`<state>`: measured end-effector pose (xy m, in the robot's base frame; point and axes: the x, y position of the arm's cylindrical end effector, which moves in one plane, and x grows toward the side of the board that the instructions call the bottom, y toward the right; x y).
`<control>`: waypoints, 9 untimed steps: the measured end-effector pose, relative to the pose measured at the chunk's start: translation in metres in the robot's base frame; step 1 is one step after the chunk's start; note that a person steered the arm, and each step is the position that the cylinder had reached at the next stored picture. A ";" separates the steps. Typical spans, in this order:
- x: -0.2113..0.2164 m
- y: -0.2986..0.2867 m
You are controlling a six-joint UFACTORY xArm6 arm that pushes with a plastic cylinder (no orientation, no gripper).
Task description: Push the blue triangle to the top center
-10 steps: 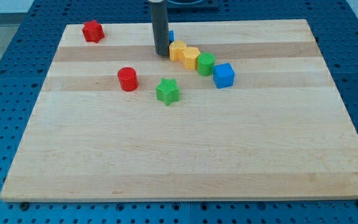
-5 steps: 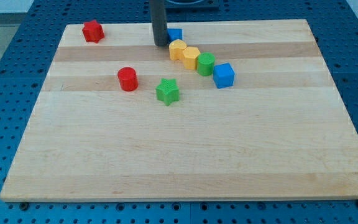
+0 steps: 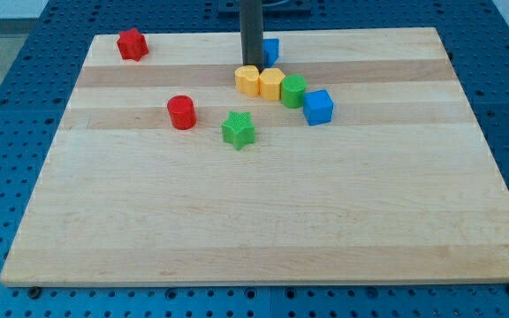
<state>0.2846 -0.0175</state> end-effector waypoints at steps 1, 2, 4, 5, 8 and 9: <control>-0.016 0.000; -0.028 0.005; -0.024 0.014; -0.019 0.025; -0.019 0.044; -0.008 0.044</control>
